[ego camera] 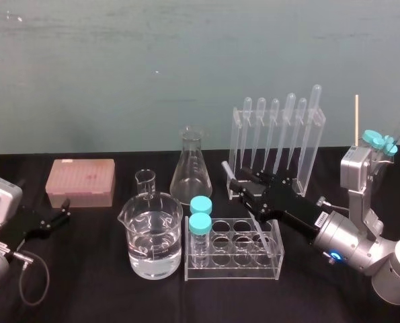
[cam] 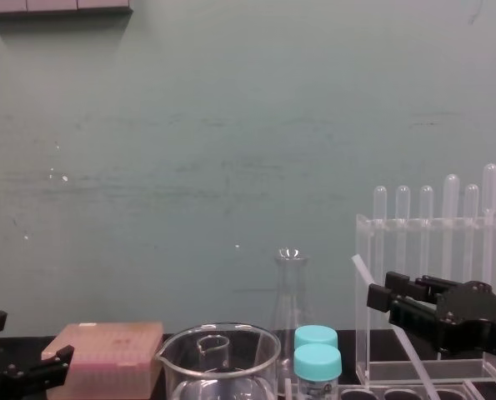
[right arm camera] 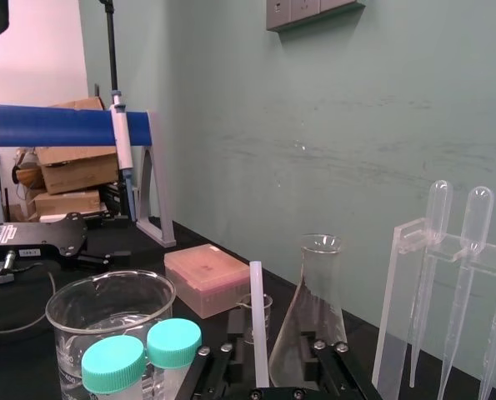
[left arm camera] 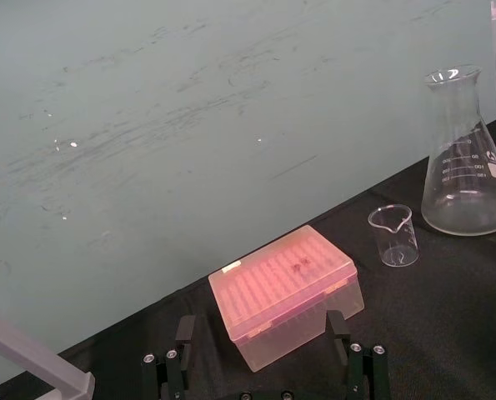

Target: Pick up the stirring rod with one hand, then place it down.

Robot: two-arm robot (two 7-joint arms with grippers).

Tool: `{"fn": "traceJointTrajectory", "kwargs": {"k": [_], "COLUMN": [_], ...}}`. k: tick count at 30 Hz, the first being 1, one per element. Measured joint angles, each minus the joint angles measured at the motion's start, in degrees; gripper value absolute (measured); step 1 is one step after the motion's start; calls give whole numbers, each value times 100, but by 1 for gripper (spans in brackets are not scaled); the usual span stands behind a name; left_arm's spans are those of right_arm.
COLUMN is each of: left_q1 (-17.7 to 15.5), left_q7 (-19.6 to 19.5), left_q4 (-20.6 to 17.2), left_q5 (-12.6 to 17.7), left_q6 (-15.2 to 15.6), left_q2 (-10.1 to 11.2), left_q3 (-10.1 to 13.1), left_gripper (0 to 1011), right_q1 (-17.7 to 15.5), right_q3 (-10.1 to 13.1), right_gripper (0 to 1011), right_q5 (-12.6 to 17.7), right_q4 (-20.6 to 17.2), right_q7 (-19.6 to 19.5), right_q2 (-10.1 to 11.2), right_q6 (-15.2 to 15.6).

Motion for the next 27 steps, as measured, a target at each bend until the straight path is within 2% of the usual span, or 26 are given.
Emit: {"fn": "traceJointTrajectory", "kwargs": {"k": [16,21,23,26,27], "left_q1": [0,0,0,0,0], "left_q7": [0,0,0,0,0], "left_q4": [0,0,0,0,0], "left_q5": [0,0,0,0,0], "left_q6": [0,0,0,0,0], "left_q2": [0,0,0,0,0], "left_q3": [0,0,0,0,0], "left_gripper": [1000,1000,1000,1000,1000], "right_q1": [-4,-38,-54,-103,-140], "right_q3": [8,215,287,440,520], "right_gripper": [873,997,1002,1000,1000], "right_q5": [8,144,138,-43,-216], "right_q4": [-8,-190,-270,-456,-537], "right_q7": [-1,-54,-137,-442,-656], "right_q2": [-1,-64,-83,-106,-108], "right_q6": [-33,-351,-484,-718,-811]}}
